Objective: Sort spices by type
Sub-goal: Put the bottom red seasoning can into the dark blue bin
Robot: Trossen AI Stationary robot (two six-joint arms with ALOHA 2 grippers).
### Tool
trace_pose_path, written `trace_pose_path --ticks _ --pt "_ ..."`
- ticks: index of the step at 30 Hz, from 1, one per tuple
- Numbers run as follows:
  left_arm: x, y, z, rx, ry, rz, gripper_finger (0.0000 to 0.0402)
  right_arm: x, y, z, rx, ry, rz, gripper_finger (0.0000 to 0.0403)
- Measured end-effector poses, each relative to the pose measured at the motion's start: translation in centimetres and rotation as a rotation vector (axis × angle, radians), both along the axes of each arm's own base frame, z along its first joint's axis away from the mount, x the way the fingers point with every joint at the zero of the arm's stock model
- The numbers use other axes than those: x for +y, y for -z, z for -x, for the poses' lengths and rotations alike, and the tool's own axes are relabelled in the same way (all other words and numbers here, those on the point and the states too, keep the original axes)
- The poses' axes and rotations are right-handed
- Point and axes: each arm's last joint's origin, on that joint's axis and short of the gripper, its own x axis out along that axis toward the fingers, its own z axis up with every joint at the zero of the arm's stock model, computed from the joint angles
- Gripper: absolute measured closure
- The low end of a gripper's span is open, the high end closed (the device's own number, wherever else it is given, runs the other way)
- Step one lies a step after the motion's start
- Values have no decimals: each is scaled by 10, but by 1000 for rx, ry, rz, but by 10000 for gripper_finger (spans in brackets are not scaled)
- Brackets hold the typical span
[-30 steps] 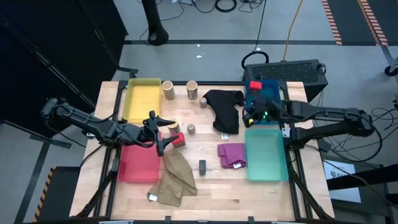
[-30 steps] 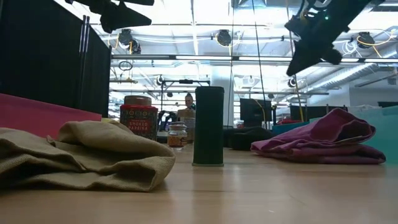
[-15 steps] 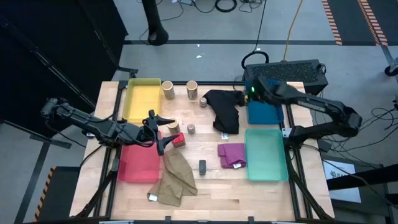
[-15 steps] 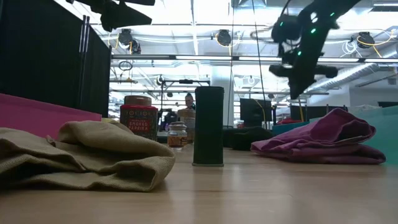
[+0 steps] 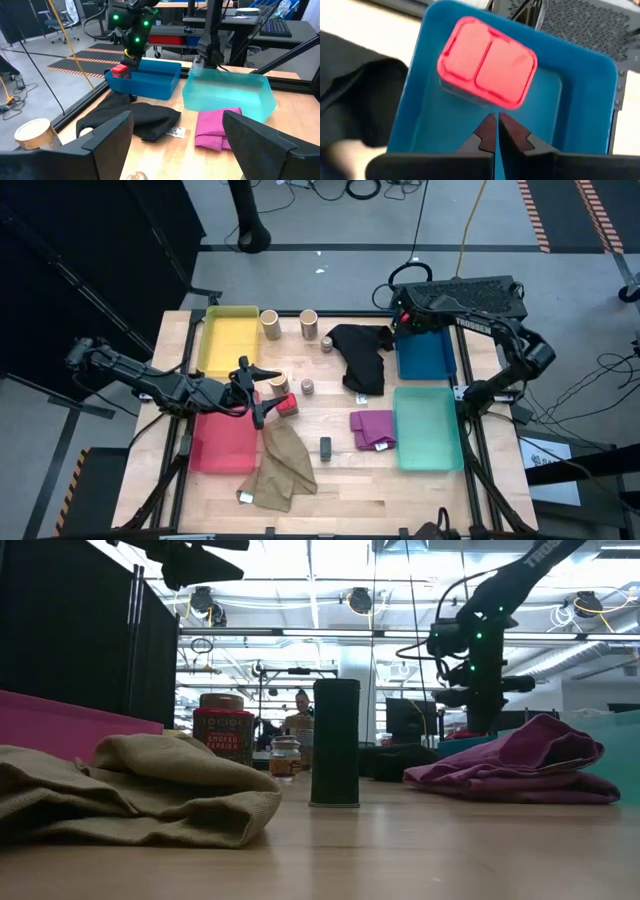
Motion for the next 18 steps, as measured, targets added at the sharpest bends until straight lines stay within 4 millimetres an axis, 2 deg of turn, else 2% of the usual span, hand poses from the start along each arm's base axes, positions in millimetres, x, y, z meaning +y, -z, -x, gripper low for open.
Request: trace_pose_path --ticks 12,15,18 --pt "0 0 0 4 -1 -14 91 -10 4 5 35 9 19 403" --pt "0 0 0 4 -1 -14 91 -5 4 2 15 -11 -14 403" --pt "0 0 0 4 -1 -14 91 8 -2 -2 -31 -43 -54 403"
